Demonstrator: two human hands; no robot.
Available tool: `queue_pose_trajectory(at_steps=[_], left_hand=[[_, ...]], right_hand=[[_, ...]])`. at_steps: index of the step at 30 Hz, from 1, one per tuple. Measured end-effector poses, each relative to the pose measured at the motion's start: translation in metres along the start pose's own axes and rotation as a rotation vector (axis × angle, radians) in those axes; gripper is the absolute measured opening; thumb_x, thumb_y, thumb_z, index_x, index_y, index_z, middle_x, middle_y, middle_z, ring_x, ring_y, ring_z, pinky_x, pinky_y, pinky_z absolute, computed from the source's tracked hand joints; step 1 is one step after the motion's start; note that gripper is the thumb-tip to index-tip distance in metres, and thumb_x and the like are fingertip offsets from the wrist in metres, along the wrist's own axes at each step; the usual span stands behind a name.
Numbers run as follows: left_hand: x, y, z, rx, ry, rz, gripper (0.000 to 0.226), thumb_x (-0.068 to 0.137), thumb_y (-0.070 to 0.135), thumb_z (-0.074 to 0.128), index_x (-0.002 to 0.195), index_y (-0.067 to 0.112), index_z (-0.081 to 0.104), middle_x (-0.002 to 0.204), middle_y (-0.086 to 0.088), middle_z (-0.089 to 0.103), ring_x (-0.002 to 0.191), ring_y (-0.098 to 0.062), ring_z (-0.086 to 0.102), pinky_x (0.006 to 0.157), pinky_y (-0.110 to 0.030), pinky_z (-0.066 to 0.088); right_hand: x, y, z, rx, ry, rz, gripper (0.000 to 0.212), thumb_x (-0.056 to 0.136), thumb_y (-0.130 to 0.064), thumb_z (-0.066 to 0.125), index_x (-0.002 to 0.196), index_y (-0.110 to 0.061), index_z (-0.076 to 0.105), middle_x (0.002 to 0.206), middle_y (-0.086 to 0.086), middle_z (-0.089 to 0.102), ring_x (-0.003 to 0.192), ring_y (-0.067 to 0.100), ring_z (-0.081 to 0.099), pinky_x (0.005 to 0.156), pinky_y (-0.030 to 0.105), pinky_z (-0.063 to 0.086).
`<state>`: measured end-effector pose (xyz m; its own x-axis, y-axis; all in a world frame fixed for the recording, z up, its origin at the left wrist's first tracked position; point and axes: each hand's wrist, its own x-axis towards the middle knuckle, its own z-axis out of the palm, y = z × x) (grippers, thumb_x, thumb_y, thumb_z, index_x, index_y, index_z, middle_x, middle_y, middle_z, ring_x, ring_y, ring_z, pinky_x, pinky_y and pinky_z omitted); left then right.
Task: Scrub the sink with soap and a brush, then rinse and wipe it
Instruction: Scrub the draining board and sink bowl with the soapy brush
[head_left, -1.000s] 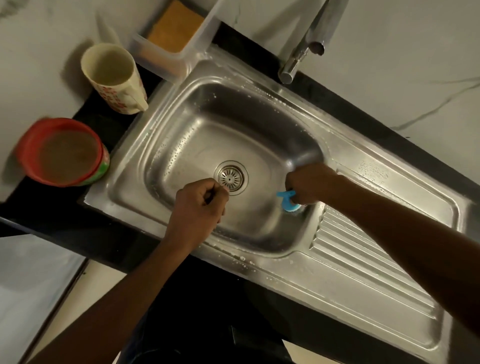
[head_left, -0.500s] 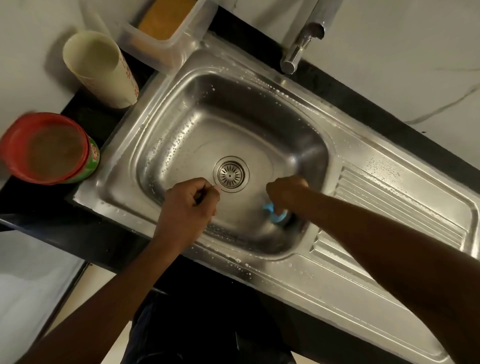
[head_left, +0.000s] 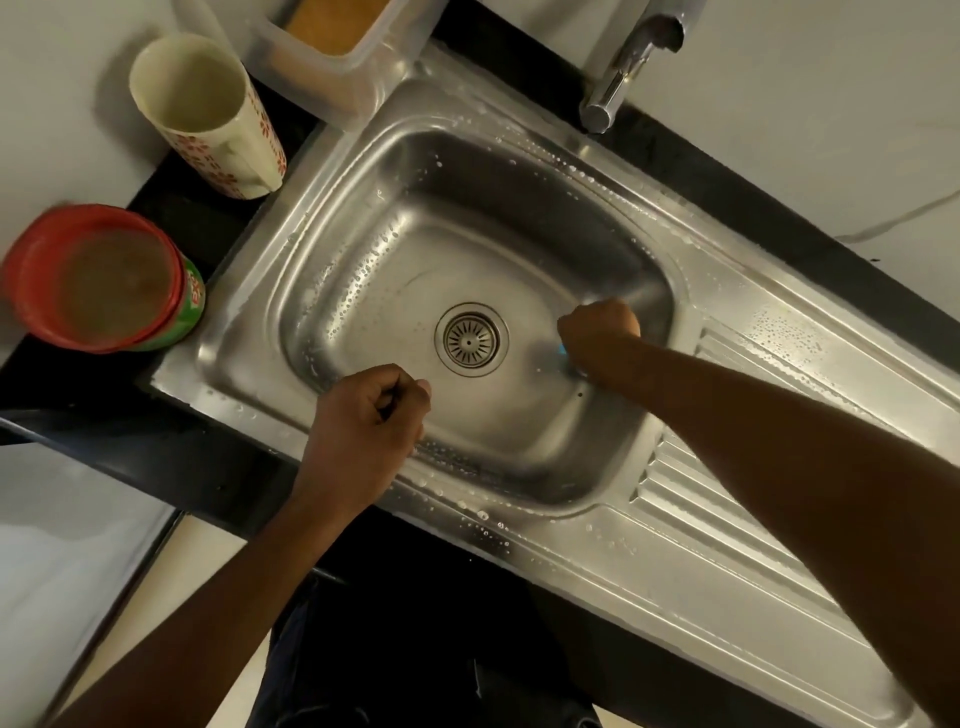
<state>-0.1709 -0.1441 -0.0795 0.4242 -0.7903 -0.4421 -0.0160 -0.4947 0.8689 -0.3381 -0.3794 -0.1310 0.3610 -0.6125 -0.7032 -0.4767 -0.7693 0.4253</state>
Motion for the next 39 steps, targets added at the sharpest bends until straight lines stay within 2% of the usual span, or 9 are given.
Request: queue_pose_trajectory(at_steps=[6,12,15,19,24,28,31,36,39], left_hand=[[0.003,0.001,0.005,-0.002,-0.004,-0.011,0.029,0.103,0.021,0.065,0.077,0.007,0.068,0.062,-0.012,0.067,0.052,-0.027,0.060,0.053,-0.042,0.054],[0.004,0.005,0.016,0.019,-0.007,0.007,0.029,0.103,0.021,0.066,0.077,0.008,0.068,0.061,-0.009,0.068,0.050,-0.019,0.061,0.052,-0.034,0.054],[0.002,0.006,0.018,0.040,-0.006,0.011,0.029,0.103,0.021,0.066,0.077,0.008,0.069,0.061,-0.008,0.068,0.053,-0.030,0.064,0.053,-0.038,0.056],[-0.002,0.007,0.020,0.068,-0.024,0.035,0.031,0.103,0.021,0.065,0.075,0.009,0.068,0.061,-0.009,0.068,0.056,-0.037,0.065,0.057,-0.047,0.059],[-0.005,0.009,0.018,0.054,-0.014,0.031,0.033,0.103,0.022,0.065,0.073,0.009,0.067,0.060,-0.010,0.067,0.058,-0.041,0.064,0.057,-0.054,0.057],[-0.006,0.009,0.017,0.043,-0.013,0.030,0.032,0.104,0.020,0.065,0.074,0.008,0.067,0.060,-0.010,0.067,0.059,-0.042,0.063,0.056,-0.054,0.057],[-0.007,0.008,0.019,0.044,-0.015,0.032,0.031,0.103,0.020,0.066,0.076,0.006,0.068,0.060,-0.011,0.067,0.058,-0.043,0.063,0.053,-0.054,0.055],[-0.007,0.010,0.022,0.071,-0.028,0.051,0.031,0.103,0.021,0.066,0.077,0.006,0.068,0.061,-0.012,0.067,0.059,-0.042,0.064,0.054,-0.050,0.056],[-0.007,0.010,0.022,0.071,-0.024,0.053,0.031,0.103,0.022,0.065,0.076,0.007,0.067,0.061,-0.012,0.067,0.058,-0.043,0.064,0.054,-0.051,0.056]], right_hand=[[-0.024,-0.015,0.003,0.200,-0.209,-0.125,0.038,0.092,-0.031,0.076,0.126,-0.017,0.065,0.120,0.002,0.069,0.113,0.024,0.067,0.078,0.032,0.046],[-0.044,-0.033,0.008,0.289,-0.352,-0.239,0.045,0.080,-0.046,0.087,0.076,-0.015,0.054,0.071,-0.006,0.056,0.081,0.022,0.061,0.085,0.036,0.057],[-0.042,-0.006,-0.004,0.267,-0.399,-0.220,0.048,0.071,-0.052,0.091,0.064,-0.014,0.062,0.056,-0.006,0.059,0.066,0.021,0.063,0.079,0.035,0.059],[-0.041,0.035,-0.031,0.082,-0.273,-0.140,0.045,0.074,-0.050,0.089,0.075,-0.019,0.057,0.072,-0.008,0.060,0.078,0.018,0.063,0.084,0.032,0.057],[-0.040,0.042,-0.035,0.019,-0.008,0.043,0.014,0.090,-0.029,0.078,0.092,-0.020,0.067,0.095,-0.005,0.070,0.082,0.017,0.064,0.074,0.028,0.051],[-0.042,0.029,-0.019,0.123,-0.127,-0.122,0.036,0.084,-0.037,0.083,0.109,-0.023,0.061,0.110,-0.002,0.067,0.108,0.023,0.068,0.086,0.031,0.051],[-0.051,0.007,-0.009,0.198,-0.266,-0.215,0.045,0.078,-0.045,0.087,0.088,-0.020,0.052,0.092,-0.004,0.063,0.095,0.023,0.066,0.093,0.037,0.057],[-0.051,0.009,-0.010,0.242,-0.407,-0.220,0.043,0.076,-0.050,0.089,0.071,-0.012,0.068,0.054,-0.007,0.059,0.066,0.018,0.060,0.069,0.028,0.050],[-0.041,0.040,-0.024,0.130,-0.232,-0.126,0.038,0.074,-0.046,0.090,0.082,-0.018,0.066,0.072,-0.009,0.061,0.082,0.019,0.064,0.073,0.026,0.047]])
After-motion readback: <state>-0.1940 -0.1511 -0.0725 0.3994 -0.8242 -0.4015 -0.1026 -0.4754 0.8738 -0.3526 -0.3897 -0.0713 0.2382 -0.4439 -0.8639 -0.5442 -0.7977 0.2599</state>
